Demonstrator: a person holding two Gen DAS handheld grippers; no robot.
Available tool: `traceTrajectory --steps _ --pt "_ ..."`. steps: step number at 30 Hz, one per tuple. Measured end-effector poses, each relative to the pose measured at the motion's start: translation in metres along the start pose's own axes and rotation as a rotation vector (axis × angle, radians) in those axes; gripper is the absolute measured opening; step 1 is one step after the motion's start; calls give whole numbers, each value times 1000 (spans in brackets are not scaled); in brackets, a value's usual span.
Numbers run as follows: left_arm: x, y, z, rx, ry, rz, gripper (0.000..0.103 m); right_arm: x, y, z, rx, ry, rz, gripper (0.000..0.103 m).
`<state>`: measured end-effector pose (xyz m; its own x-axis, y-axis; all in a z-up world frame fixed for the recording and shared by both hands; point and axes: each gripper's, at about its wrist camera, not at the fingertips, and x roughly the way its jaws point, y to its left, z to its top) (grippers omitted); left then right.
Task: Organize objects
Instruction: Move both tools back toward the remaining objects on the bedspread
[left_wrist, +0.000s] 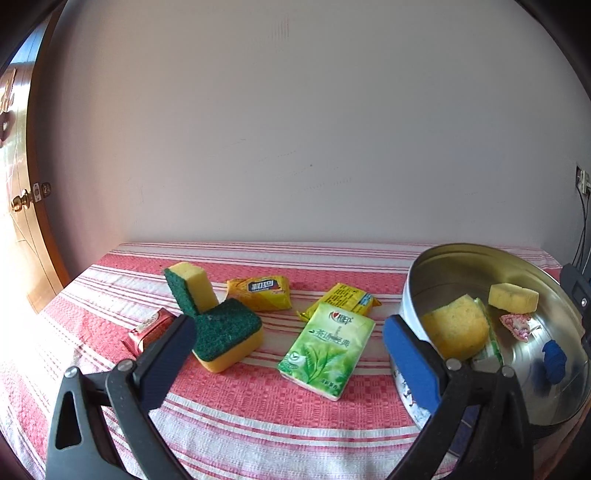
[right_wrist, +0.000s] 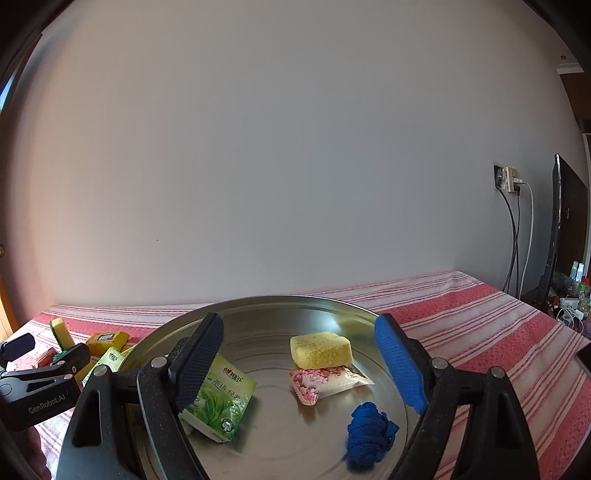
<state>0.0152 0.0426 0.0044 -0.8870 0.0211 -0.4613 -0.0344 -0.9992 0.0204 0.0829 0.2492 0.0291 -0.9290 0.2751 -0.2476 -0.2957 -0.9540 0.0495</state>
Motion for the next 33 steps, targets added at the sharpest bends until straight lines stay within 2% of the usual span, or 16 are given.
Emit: traceTrajectory --steps 17,23,29,33 --pt "5 81 -2 -54 31 89 102 -6 86 -13 -34 70 182 86" --pt "12 119 -2 -65 64 154 102 -7 126 -19 -89 113 252 86" --pt "28 146 -4 -55 135 159 102 3 162 -27 -119 221 314 86" --pt "40 154 -5 -50 189 126 102 15 176 -32 -108 309 284 86"
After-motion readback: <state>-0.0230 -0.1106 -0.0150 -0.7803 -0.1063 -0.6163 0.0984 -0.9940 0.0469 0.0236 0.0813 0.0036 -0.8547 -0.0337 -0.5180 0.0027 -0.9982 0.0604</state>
